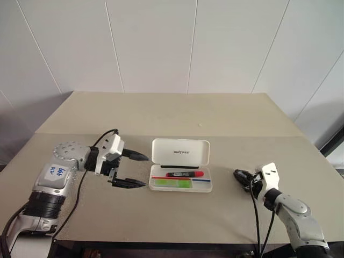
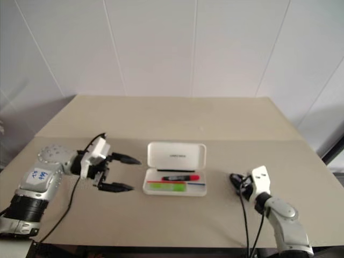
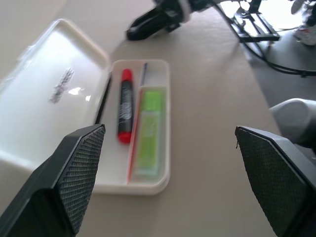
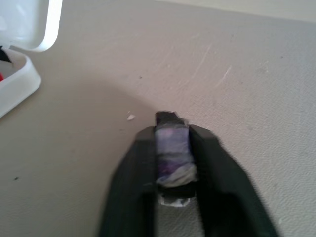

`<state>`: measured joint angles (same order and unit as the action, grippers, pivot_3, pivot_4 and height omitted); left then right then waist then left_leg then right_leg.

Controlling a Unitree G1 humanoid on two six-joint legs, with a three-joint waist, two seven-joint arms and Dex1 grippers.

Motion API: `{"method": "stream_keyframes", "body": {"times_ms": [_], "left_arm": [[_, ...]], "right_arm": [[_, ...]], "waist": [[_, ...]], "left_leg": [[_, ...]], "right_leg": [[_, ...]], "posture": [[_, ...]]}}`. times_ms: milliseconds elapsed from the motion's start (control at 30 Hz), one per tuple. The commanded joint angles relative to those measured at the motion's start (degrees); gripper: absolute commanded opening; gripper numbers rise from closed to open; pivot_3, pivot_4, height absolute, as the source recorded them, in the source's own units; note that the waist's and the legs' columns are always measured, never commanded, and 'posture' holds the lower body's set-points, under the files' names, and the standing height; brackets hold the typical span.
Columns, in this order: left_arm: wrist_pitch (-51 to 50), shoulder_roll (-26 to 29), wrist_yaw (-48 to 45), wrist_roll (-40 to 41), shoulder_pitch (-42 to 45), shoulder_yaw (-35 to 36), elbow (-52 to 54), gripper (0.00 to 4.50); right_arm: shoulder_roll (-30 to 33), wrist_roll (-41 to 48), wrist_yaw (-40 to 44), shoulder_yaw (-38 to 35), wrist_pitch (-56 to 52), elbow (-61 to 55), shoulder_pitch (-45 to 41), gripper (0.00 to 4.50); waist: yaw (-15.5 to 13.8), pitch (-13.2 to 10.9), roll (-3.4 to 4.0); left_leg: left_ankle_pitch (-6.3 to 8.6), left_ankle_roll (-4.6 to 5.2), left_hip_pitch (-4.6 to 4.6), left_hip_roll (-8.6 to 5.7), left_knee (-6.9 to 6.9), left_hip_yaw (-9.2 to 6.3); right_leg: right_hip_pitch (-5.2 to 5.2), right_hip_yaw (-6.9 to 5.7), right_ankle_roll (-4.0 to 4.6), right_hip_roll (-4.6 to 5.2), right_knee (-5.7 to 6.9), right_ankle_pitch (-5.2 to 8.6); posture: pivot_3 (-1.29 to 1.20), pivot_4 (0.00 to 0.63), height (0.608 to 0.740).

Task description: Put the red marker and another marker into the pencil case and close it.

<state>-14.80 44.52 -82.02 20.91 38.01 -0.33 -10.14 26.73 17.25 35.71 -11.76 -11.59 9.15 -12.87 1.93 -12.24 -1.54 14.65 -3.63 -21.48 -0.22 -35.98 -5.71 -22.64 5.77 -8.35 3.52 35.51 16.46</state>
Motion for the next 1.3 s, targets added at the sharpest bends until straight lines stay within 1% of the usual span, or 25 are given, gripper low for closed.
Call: {"method": "stream_keyframes", "body": {"times_ms": [33, 167, 300, 400, 500, 667, 733, 800, 900, 967, 1133, 1300], "left_arm": [[1.31, 0.77, -0.41, 0.85, 1.35, 1.43, 0.14, 4.50], [2.64, 0.65, -1.11, 1.35, 0.79, 1.81, -0.42, 4.50], [3.11, 0.44, -1.77, 2.01, -0.05, 2.20, -0.83, 4.50], [4.28, 0.98, -0.87, 1.21, -0.84, 2.66, -1.94, 4.50], [4.27, 1.52, -0.90, 2.39, -3.02, 4.14, -1.60, 4.50], [5.34, 0.98, -1.09, 3.67, -5.77, 5.55, -1.06, 4.50], [4.85, 0.68, -1.19, 5.15, -6.61, 6.57, -0.69, 4.50], [3.77, -0.55, -2.41, 8.85, -7.08, 8.40, -0.55, 4.50], [4.87, -0.30, -2.76, 8.90, -8.52, 9.18, -1.08, 4.50], [6.35, -0.36, -3.33, 8.83, -9.09, 9.65, -1.51, 4.50], [6.32, -0.51, -3.31, 9.36, -10.70, 10.48, -1.03, 4.50], [6.13, -0.01, -3.53, 9.98, -12.01, 11.11, -0.43, 4.50]], "right_arm": [[0.79, 0.79, 1.68, -0.07, 0.57, -2.28, 0.93, 1.15], [3.58, -0.06, 5.85, 2.43, 1.64, -6.96, 0.38, 1.15], [6.14, 3.69, 10.93, 4.37, -2.05, -14.64, -1.56, 1.15], [9.78, 2.22, 12.96, 7.26, -5.99, -17.16, -5.46, 1.15], [11.38, 3.93, 17.21, 9.60, -7.36, -18.44, -10.04, 1.15], [12.41, 3.56, 23.34, 13.55, -8.18, -15.79, -14.32, 1.15], [12.23, 3.11, 25.23, 14.93, -7.84, -13.69, -15.86, 1.15], [11.98, 2.61, 26.82, 15.98, -7.35, -11.73, -17.12, 1.15], [11.05, 0.56, 29.46, 18.61, -4.86, -7.16, -19.27, 1.15], [10.28, -0.20, 30.48, 19.66, -3.49, -4.85, -20.25, 1.15], [9.17, -1.83, 32.98, 21.68, -1.89, -1.38, -21.73, 1.15], [7.91, -3.24, 32.99, 22.48, -1.35, -0.18, -22.38, 1.15]], "waist": [[0.02, 0.00, 0.00], [0.04, -0.01, 0.02], [0.72, -0.02, 0.04], [1.19, -0.02, 0.04], [1.35, -0.03, 0.03], [1.16, -0.03, 0.03], [1.00, -0.03, 0.03], [1.00, -0.03, 0.03], [1.03, -0.03, 0.02], [1.16, -0.03, 0.02], [1.25, -0.03, 0.03], [1.23, -0.03, 0.03]], "left_leg": [[0.00, 0.00, 0.00, 0.00, 0.01, 0.00], [0.00, 0.00, 0.00, 0.00, 0.05, 0.01], [0.00, 0.00, 0.00, 0.01, 0.06, 0.03], [0.00, 0.00, 0.00, 0.02, 0.04, 0.03], [0.01, 0.00, 0.00, 0.03, 0.04, 0.03], [0.02, 0.00, -0.01, 0.06, 0.26, -0.02], [0.02, 0.00, -0.04, 0.06, 0.32, -0.02], [0.04, 0.00, -0.06, 0.04, 0.34, 0.00], [0.05, 0.00, -0.08, 0.03, 0.34, 0.00], [0.05, 0.00, -0.06, 0.04, 0.35, 0.00], [0.05, 0.00, -0.07, 0.05, 0.39, 0.00], [0.05, 0.00, -0.07, 0.05, 0.39, 0.01]], "right_leg": [[0.00, 0.00, 0.00, 0.00, -0.01, 0.00], [-0.02, 0.00, -0.01, 0.00, -0.01, 0.01], [-0.03, 0.01, -0.01, -0.01, 0.00, 0.01], [-0.03, 0.01, -0.02, 0.01, 0.00, 0.01], [-0.03, 0.01, -0.01, 0.00, -0.03, 0.01], [-0.09, -0.04, 0.05, 0.00, -0.08, 0.08], [-0.11, -0.05, 0.05, 0.03, -0.16, 0.09], [-0.12, -0.06, 0.04, 0.07, -0.20, 0.09], [-0.13, -0.07, 0.03, 0.08, -0.21, 0.09], [-0.13, -0.07, 0.04, 0.06, -0.21, 0.09], [-0.19, -0.07, 0.06, 0.06, -0.18, 0.10], [-0.19, -0.07, 0.06, 0.06, -0.18, 0.10]], "posture": [[0.00, 0.150, 0.740], [0.00, 0.150, 0.740], [0.00, 0.150, 0.740], [0.00, 0.150, 0.740], [0.00, 0.150, 0.740], [0.00, 0.150, 0.740], [0.00, 0.150, 0.740], [0.00, 0.150, 0.740], [0.00, 0.150, 0.740], [0.00, 0.150, 0.740], [0.00, 0.150, 0.740], [0.00, 0.150, 0.740]]}}
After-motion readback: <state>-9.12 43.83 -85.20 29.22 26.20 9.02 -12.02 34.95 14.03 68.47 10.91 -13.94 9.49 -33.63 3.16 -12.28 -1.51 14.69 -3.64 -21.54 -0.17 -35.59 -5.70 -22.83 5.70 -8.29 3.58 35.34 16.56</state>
